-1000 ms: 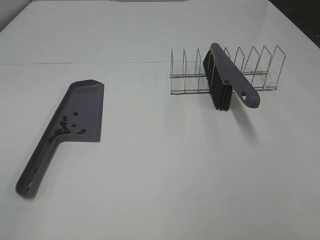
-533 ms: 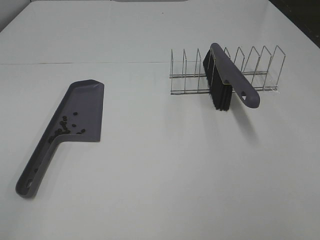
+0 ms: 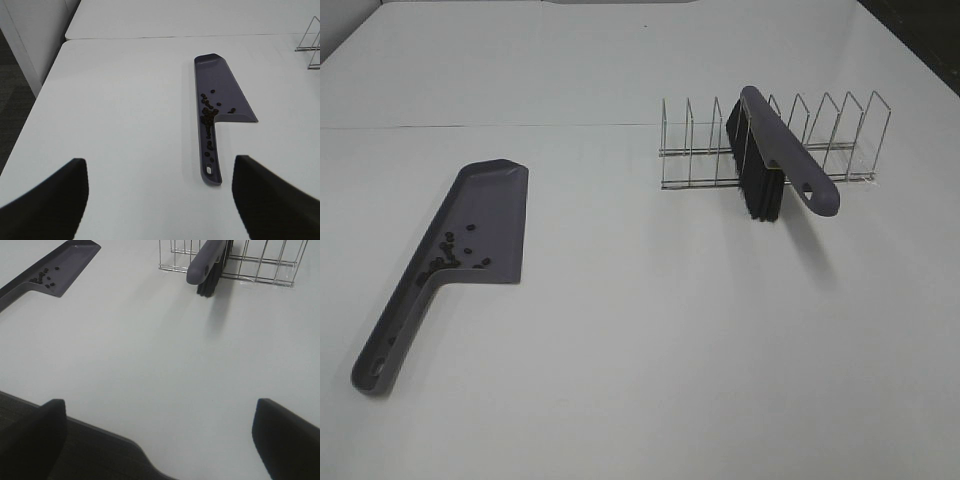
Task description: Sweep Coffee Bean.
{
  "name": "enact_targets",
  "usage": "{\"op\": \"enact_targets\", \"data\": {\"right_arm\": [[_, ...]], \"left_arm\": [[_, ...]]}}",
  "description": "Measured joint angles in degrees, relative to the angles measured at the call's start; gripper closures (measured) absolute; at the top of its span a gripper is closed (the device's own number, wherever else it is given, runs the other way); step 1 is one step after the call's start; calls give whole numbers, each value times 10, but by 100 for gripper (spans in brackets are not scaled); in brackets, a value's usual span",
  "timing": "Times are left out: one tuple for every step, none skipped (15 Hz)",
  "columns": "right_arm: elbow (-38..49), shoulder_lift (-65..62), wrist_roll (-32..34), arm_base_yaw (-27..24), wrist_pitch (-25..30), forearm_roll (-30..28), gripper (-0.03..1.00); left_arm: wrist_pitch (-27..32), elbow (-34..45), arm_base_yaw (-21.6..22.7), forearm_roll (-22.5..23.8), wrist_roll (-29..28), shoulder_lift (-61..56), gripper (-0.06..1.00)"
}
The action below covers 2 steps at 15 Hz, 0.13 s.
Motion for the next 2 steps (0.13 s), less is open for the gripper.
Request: {"op": "enact_targets", "data": {"right_arm": [[0,0,0,0,0,0,4],[0,0,0,0,0,0,4]], "left_arm": [[0,0,0,0,0,0,22],[0,0,0,0,0,0,22]]}}
